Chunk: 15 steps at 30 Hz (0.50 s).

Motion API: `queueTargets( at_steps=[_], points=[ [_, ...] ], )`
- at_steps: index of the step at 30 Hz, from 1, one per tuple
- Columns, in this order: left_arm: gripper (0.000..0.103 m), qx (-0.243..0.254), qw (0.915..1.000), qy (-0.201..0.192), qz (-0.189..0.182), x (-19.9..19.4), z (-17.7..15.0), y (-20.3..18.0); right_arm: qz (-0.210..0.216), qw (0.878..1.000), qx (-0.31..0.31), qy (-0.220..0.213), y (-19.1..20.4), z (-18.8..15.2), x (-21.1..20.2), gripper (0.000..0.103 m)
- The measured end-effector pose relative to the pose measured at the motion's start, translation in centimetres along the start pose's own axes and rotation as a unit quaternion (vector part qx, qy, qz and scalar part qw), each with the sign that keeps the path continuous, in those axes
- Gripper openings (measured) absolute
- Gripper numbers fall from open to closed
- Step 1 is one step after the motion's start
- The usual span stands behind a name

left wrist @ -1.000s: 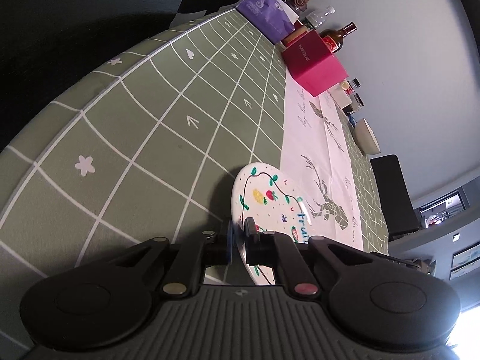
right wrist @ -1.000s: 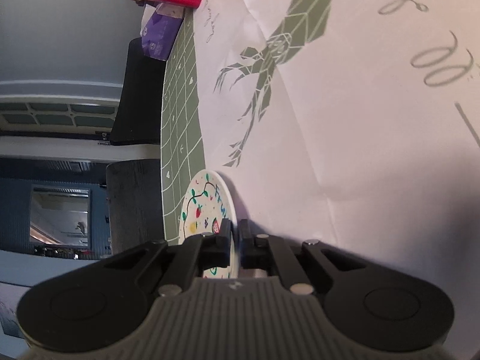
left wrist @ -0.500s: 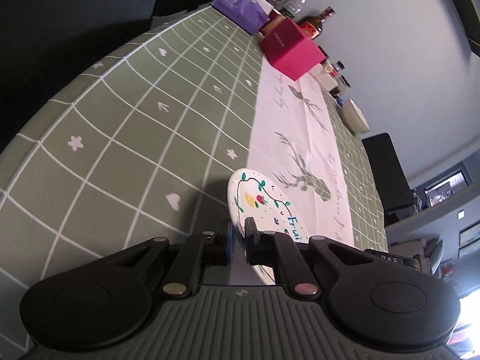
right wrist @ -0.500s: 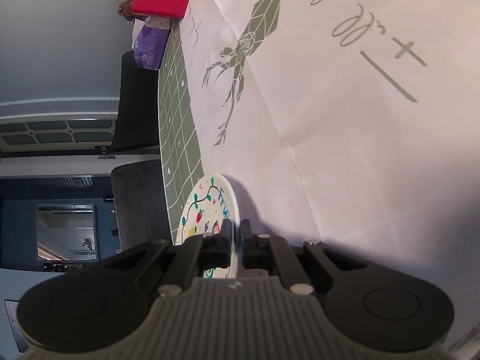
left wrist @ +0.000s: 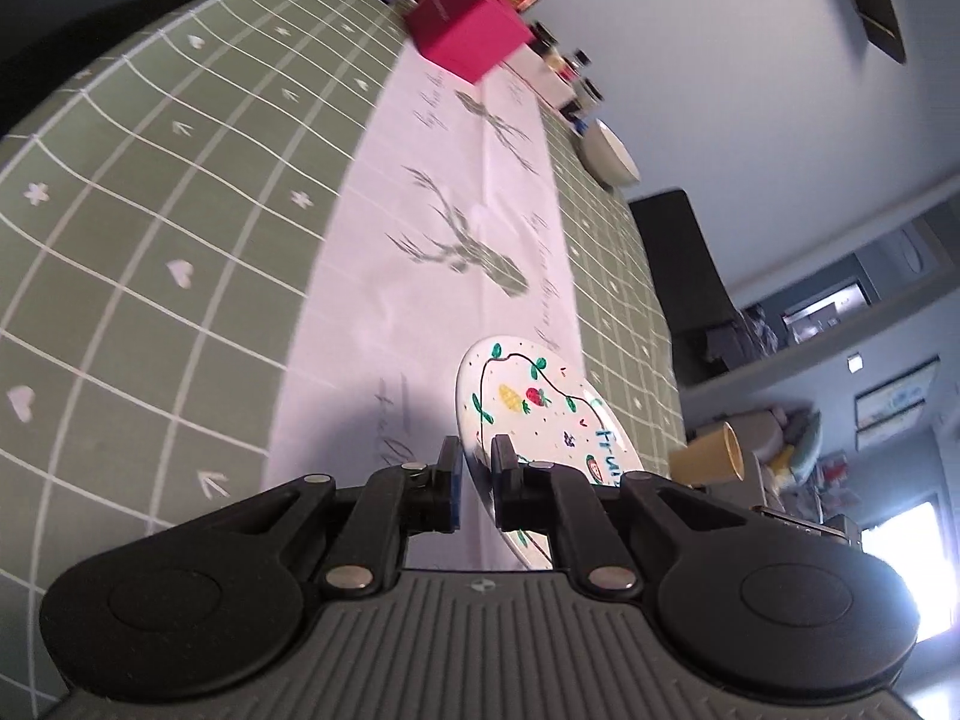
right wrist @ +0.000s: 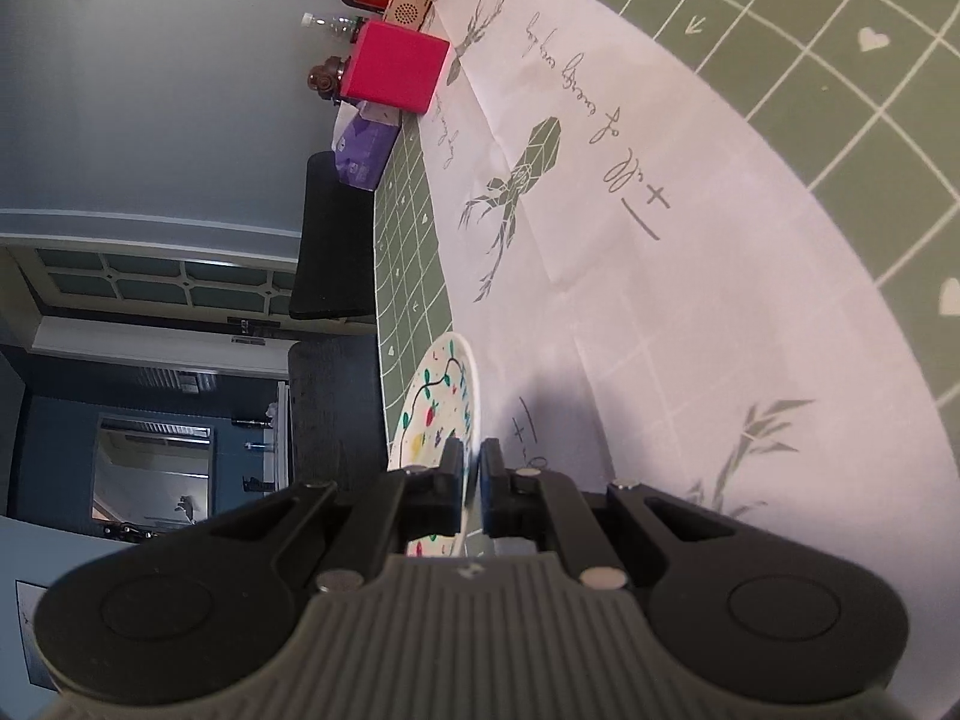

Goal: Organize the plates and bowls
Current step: 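Lift the 'Fruity' plate with the right tool toward the glass plates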

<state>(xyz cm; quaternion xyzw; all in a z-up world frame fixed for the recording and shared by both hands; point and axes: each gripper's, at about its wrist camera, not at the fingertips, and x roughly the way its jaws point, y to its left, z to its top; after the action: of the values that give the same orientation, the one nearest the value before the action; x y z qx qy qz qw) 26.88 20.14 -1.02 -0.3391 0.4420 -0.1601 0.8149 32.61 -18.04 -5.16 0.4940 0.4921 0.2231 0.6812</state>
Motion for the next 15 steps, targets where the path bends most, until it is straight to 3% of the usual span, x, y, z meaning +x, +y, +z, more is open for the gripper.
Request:
queueTargets(
  at_steps=[6,11,15],
  points=[
    [0.011,0.023,0.9983,0.05,-0.019,1.3,-2.1,-1.4,0.001,1.0,0.018,-0.017,-2.1,-3.3,-4.7,0.003],
    [0.011,0.052,0.9917,0.109,-0.044,2.6,-3.9,-2.1,-0.014,0.999,0.036,-0.032,-4.4,-6.3,-8.1,0.004],
    [0.011,0.083,0.9863,0.137,-0.039,3.3,-5.7,-3.7,-0.021,0.997,0.049,-0.051,-6.0,-8.2,-10.4,0.004]
  ],
)
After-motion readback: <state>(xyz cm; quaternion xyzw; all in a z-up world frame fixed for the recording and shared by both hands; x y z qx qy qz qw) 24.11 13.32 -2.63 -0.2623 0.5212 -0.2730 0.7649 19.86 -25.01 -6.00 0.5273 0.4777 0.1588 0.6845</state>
